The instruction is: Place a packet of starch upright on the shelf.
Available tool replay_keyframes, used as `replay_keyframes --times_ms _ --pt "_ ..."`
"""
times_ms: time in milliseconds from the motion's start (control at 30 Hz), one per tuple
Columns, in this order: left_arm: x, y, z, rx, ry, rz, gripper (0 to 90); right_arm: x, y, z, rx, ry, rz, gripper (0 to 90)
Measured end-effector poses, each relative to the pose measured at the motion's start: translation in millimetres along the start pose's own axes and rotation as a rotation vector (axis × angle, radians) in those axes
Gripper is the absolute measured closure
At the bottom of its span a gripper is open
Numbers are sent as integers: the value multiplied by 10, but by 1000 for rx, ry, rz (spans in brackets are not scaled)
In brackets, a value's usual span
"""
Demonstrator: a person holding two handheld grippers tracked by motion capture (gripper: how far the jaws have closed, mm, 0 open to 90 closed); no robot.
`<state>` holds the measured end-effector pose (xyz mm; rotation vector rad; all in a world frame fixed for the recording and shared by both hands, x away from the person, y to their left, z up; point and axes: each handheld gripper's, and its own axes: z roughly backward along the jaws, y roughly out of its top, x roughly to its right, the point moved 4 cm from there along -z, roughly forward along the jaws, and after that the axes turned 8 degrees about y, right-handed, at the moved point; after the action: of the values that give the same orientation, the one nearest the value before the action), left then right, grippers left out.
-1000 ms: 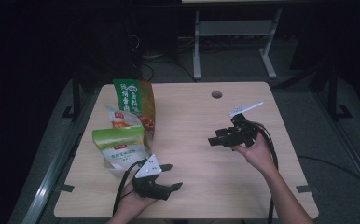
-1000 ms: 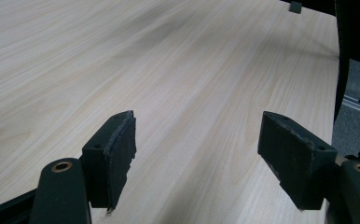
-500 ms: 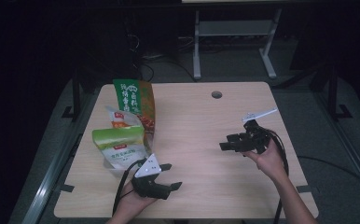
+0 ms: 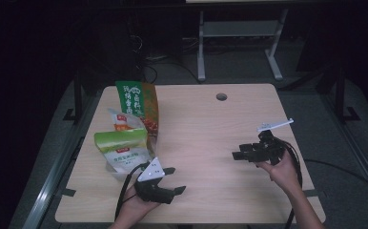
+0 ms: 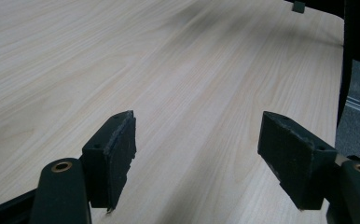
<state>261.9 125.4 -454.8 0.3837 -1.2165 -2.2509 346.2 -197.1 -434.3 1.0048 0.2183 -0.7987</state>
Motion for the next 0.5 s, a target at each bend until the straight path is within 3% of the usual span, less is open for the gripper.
replay_keyframes --times_ms 500 --pt "13 -5 -10 -2 -5 -3 276 37 -295 62 13 2 -42 379"
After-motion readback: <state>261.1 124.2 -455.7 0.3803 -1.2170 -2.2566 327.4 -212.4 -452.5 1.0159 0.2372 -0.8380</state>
